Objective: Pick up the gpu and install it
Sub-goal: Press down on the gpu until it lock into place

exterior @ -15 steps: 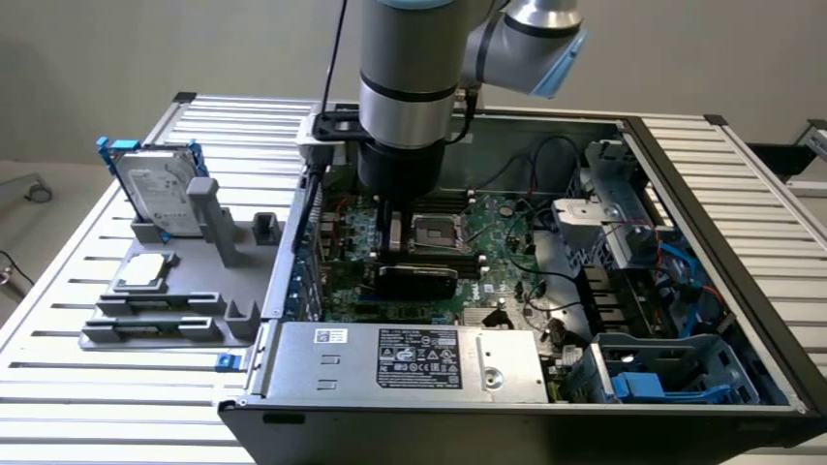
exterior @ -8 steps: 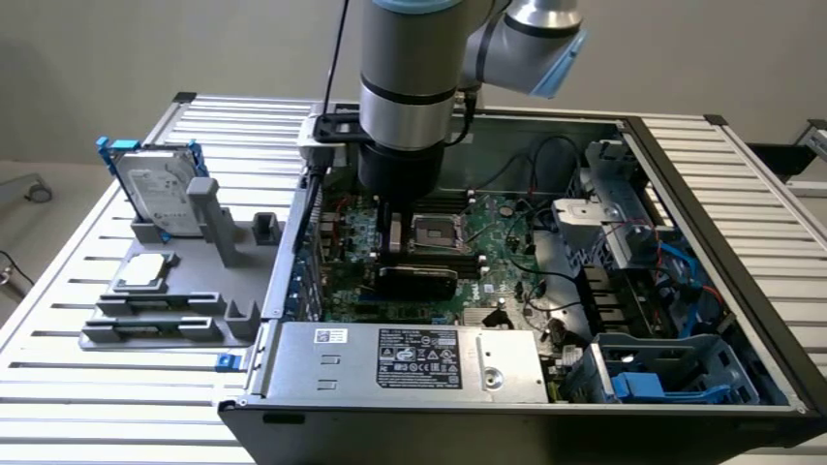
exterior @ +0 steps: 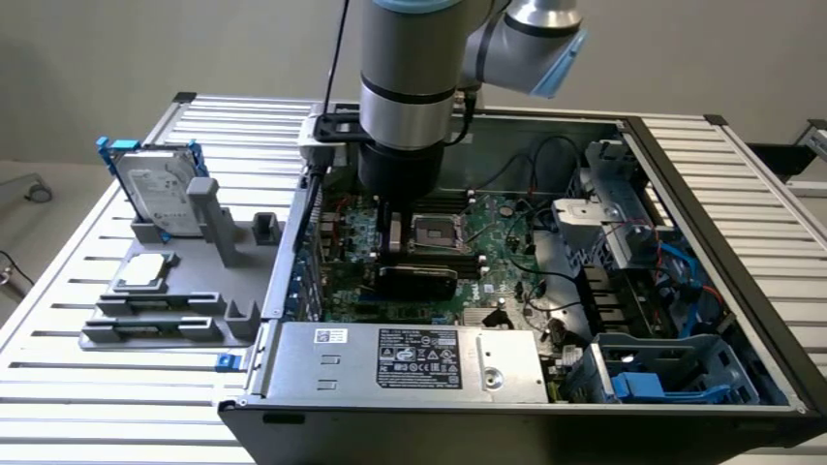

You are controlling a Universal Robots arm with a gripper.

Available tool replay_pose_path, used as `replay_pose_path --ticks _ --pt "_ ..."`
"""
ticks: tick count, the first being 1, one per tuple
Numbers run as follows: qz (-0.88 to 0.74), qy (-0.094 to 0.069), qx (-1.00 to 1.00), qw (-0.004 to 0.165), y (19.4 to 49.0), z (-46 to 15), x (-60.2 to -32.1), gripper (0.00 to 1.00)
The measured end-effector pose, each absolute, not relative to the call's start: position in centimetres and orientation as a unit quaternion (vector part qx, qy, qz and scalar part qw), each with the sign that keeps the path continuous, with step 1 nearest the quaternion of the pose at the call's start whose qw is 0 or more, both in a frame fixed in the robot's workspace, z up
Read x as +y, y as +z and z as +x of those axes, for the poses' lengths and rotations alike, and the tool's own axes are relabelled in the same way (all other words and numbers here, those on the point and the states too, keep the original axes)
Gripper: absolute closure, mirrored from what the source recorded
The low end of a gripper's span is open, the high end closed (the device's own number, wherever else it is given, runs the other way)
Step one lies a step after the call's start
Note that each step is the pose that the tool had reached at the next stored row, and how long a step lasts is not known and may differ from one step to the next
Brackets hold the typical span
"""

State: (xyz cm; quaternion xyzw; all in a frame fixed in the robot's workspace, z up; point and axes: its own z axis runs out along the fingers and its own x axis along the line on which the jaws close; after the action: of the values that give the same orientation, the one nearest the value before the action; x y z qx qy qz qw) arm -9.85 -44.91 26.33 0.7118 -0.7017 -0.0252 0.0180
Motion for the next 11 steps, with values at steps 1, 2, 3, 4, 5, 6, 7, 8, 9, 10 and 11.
replay_pose_path --ticks 1,2,3,4,5,6,7,8,9,10,11 --pt "0.712 -0.026 -0.702 0.018 26.4 -9.9 -44.9 0.89" --pt "0.712 -0.027 -0.702 0.017 26.6 -9.8 -44.9 0.89" --pt "0.712 -0.027 -0.702 0.018 26.8 -9.8 -44.9 0.89" --pt "0.712 -0.027 -0.702 0.019 27.2 -9.8 -44.9 0.89" --pt "0.712 -0.028 -0.702 0.02 27.5 -9.8 -44.9 0.89" --pt "0.712 -0.028 -0.702 0.02 27.8 -9.9 -44.9 0.89" --pt "0.712 -0.029 -0.702 0.021 28.0 -9.9 -44.9 0.89" --pt "0.712 -0.029 -0.702 0.021 28.2 -9.9 -44.9 0.89" --pt "0.712 -0.03 -0.702 0.022 28.4 -9.9 -44.9 0.89" --pt "0.712 -0.03 -0.702 0.022 28.5 -9.9 -44.9 0.89" --pt "0.712 -0.03 -0.702 0.023 28.6 -10.0 -44.9 0.89"
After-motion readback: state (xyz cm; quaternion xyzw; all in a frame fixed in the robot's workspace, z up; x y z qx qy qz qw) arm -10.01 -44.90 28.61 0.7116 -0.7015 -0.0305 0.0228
